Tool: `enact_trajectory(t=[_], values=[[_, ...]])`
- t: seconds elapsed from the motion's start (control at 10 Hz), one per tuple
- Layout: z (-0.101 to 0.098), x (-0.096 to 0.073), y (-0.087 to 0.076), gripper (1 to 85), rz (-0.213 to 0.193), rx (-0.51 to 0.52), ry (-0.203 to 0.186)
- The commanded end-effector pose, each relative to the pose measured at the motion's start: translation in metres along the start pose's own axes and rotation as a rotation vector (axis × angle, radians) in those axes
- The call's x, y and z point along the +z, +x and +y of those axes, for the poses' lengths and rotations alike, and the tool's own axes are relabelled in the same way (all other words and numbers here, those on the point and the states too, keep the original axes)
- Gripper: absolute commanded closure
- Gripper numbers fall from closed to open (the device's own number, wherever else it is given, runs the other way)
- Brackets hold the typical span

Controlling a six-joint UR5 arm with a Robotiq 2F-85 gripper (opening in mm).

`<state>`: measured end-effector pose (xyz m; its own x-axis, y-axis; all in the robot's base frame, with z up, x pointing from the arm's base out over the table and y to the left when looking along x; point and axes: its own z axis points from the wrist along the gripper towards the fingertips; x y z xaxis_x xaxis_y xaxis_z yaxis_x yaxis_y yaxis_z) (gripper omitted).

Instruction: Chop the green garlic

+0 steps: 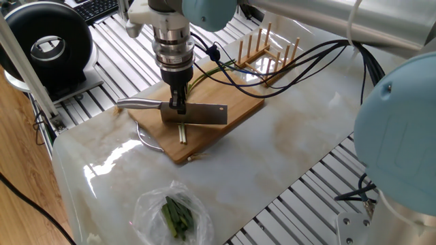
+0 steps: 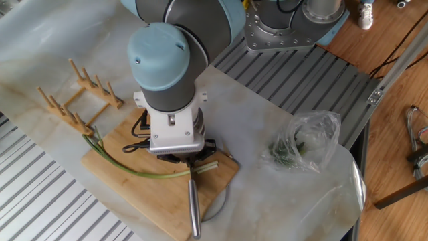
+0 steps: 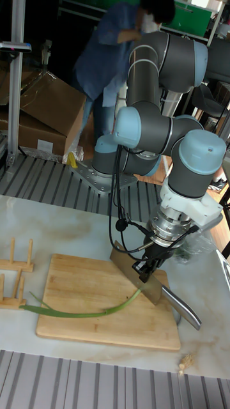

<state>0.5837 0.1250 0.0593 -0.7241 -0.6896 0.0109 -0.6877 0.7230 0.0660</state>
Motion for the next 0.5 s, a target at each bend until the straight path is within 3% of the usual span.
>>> enact_trajectory(t=[0.0, 0.2, 0.4], values=[[-0.003, -0.004, 0.003, 84.3, -0.013, -0.009, -0.016], [-0.003, -0.011, 0.007, 84.3, -0.005, 0.0, -0.035], [-0.001, 0.0, -0.001, 84.3, -0.026, 0.019, -0.024]])
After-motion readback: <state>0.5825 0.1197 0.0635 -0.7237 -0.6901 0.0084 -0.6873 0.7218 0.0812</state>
